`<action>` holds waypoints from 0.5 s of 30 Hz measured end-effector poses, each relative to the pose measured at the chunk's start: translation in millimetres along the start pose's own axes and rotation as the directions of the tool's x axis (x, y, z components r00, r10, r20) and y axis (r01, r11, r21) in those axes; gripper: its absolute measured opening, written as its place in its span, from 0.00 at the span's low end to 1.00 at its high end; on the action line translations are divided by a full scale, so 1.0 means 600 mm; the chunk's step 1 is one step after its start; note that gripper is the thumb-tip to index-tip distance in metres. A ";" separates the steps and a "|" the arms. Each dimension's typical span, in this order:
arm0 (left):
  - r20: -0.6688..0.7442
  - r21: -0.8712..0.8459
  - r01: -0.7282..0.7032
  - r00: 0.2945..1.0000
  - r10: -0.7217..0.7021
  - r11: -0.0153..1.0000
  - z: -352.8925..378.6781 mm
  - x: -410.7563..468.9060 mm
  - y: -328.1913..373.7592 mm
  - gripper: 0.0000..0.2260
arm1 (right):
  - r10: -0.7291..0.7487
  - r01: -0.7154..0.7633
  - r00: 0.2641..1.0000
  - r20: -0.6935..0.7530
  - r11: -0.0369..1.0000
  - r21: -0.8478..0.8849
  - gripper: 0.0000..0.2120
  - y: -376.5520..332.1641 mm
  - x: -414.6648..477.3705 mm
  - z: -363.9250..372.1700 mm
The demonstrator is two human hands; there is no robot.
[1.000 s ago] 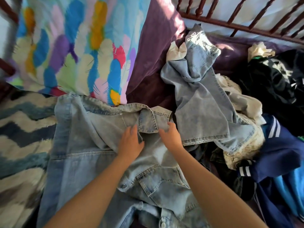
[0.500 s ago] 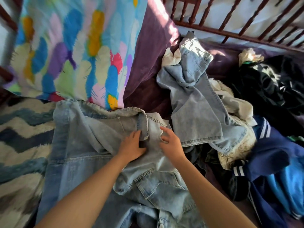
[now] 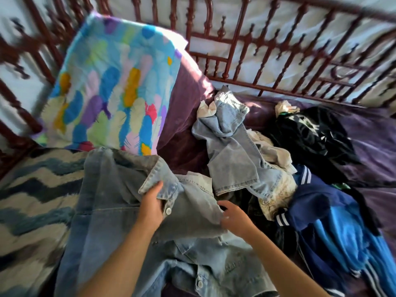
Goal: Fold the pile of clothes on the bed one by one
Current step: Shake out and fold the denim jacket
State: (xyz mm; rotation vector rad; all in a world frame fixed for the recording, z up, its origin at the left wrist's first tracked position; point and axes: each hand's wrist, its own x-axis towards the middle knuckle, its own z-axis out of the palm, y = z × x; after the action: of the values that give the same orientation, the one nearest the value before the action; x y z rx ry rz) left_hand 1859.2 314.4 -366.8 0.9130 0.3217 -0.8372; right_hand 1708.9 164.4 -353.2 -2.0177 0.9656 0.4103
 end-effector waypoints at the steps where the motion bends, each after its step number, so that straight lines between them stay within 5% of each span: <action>1: 0.003 -0.046 0.028 1.000 -0.028 0.999 -0.012 -0.019 -0.006 0.23 | -0.007 0.003 1.000 -0.024 0.990 -0.143 0.27 -0.007 -0.003 0.004; 4: -0.068 -0.131 0.070 0.995 -0.079 0.989 -0.046 -0.066 -0.026 0.17 | -0.179 0.129 0.980 -0.090 0.907 -0.401 0.29 -0.057 -0.008 0.028; 7: -0.180 -0.074 0.025 0.983 -0.038 0.997 -0.078 -0.096 -0.031 0.10 | -0.389 0.349 0.921 0.019 0.802 -0.485 0.30 -0.118 -0.005 0.071; 12: -0.107 -0.127 0.057 0.992 -0.071 0.990 -0.112 -0.127 -0.007 0.15 | -0.382 0.421 0.901 0.204 0.663 -0.619 0.32 -0.165 0.019 0.134; 15: -0.188 0.100 -0.028 0.981 0.046 0.995 -0.133 -0.127 0.006 0.12 | -0.375 0.419 0.902 0.214 0.638 -0.646 0.26 -0.181 0.037 0.154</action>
State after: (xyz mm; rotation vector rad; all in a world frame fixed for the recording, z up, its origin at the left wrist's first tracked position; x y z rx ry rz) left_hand 1819.6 417.5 -368.3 1.0900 0.4319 -0.7375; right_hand 1811.0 266.0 -361.6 -2.7859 0.2881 0.6387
